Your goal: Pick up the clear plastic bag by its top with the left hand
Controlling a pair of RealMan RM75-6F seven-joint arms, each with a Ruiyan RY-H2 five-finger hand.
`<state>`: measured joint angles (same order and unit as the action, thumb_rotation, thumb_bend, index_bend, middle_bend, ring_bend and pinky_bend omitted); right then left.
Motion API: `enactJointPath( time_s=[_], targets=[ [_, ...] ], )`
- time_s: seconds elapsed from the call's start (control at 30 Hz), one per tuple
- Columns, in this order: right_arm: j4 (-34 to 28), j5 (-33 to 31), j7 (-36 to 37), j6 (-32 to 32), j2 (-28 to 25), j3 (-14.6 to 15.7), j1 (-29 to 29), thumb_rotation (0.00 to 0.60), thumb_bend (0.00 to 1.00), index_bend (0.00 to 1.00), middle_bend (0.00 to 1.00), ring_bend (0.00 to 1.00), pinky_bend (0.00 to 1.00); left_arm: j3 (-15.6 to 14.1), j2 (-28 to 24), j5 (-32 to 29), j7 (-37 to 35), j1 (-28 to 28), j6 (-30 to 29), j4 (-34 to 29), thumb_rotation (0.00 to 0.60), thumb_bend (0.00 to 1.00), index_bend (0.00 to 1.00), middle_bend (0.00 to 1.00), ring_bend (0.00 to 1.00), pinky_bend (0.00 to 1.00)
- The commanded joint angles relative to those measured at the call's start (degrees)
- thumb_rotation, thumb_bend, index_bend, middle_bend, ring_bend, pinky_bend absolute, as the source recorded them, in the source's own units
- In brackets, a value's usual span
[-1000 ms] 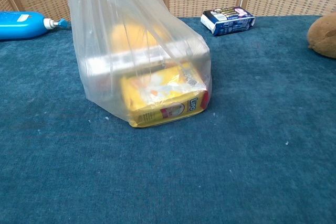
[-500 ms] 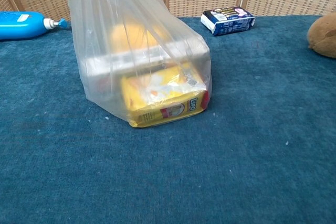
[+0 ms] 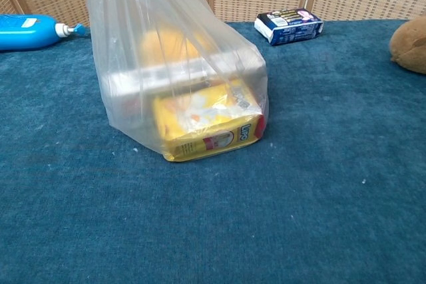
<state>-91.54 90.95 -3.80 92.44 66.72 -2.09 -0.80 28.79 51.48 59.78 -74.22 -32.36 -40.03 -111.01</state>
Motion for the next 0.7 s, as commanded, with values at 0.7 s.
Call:
enactJointPath(
  time_s=[0.7],
  targets=[
    [0.38, -1.32, 0.10, -0.56, -0.11, -0.33, -0.25, 0.274, 0.22, 0.34, 0.41, 0.38, 0.35, 0.17, 8.46, -6.59, 5.81, -5.69, 6.38, 6.27, 0.085, 0.24, 0.57, 0.62, 0.57, 0.45]
  ],
)
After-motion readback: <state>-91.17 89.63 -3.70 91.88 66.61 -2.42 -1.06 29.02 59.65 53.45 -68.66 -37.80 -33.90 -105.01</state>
